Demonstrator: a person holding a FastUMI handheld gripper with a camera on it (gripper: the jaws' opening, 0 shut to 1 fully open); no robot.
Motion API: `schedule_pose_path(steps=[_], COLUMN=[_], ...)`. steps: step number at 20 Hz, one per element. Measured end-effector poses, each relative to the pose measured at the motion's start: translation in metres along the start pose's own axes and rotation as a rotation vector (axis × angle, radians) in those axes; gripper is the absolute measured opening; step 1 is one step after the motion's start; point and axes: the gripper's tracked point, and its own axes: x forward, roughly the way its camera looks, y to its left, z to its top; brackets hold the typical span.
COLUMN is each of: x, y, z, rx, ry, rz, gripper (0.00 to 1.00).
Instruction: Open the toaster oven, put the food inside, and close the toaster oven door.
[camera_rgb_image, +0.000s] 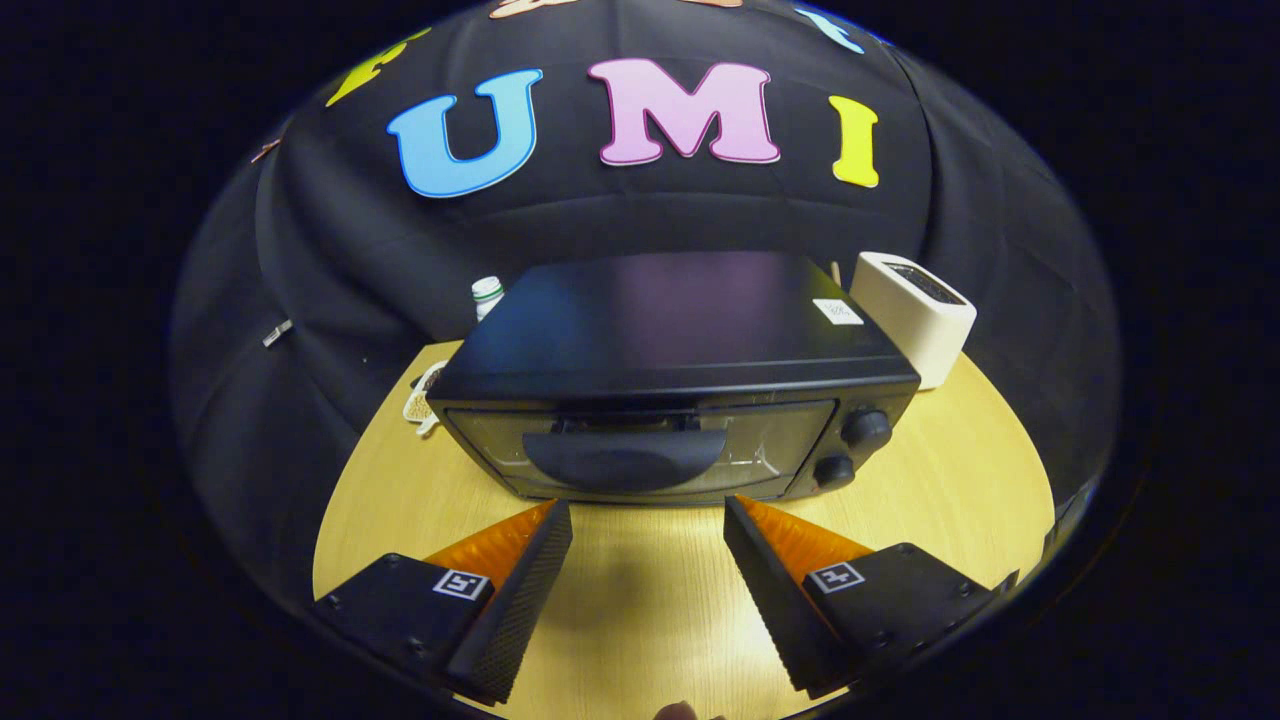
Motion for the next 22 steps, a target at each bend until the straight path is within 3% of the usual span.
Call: schedule_pose_path(steps=[9,16,22], x=[-0.065,-0.135,-0.174], y=[-0.027,-0.082,-0.136], z=[0.074,0.161,0.209], rx=[-0.001,-0.028,-0.010], ry=[-0.202,-0.410,-0.500], rz=[0.043,0.030,0.034], gripper=[0.99,0.99,0.99])
